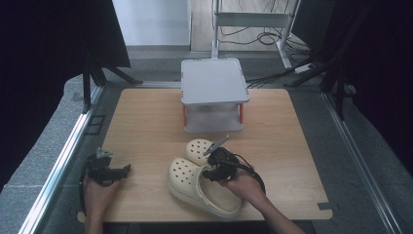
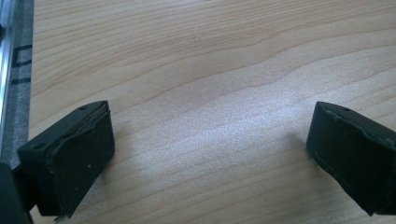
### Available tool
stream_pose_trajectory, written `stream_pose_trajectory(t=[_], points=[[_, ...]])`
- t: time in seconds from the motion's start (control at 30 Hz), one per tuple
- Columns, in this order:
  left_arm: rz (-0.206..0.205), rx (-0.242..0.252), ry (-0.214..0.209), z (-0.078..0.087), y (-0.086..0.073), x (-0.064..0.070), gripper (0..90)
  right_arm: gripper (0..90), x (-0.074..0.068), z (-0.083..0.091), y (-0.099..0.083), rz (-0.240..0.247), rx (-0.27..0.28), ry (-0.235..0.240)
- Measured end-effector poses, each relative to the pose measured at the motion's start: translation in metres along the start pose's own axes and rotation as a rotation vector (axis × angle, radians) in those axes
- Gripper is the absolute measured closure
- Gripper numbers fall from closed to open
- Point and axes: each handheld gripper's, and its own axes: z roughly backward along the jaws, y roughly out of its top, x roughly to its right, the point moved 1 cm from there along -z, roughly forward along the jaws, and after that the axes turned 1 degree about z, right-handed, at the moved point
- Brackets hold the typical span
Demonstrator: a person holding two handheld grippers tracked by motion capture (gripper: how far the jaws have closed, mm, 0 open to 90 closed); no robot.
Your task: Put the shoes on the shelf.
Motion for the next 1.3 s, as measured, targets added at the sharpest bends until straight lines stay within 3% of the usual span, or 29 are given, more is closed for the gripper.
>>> stream_pose_trajectory(t=[0.17,0.7,1.0,1.3], points=[[0.0,0.002,0.0,0.0,0.0,0.0,0.9,64.2,0.004,0.013,0.002,0.025,-0.005,0.007],[0.001,0.0,-0.001,0.0,0.0,0.0,0.9,64.0,0.018,0.049,0.016,0.037,0.015,0.015],[0.0,0.001,0.0,0.0,0.0,0.0,0.9,64.0,0.027,0.071,0.03,0.025,0.031,0.02],[-0.002,0.001,0.0,0.0,0.0,0.0,0.9,63.9,0.035,0.095,0.046,0.017,0.039,-0.009]])
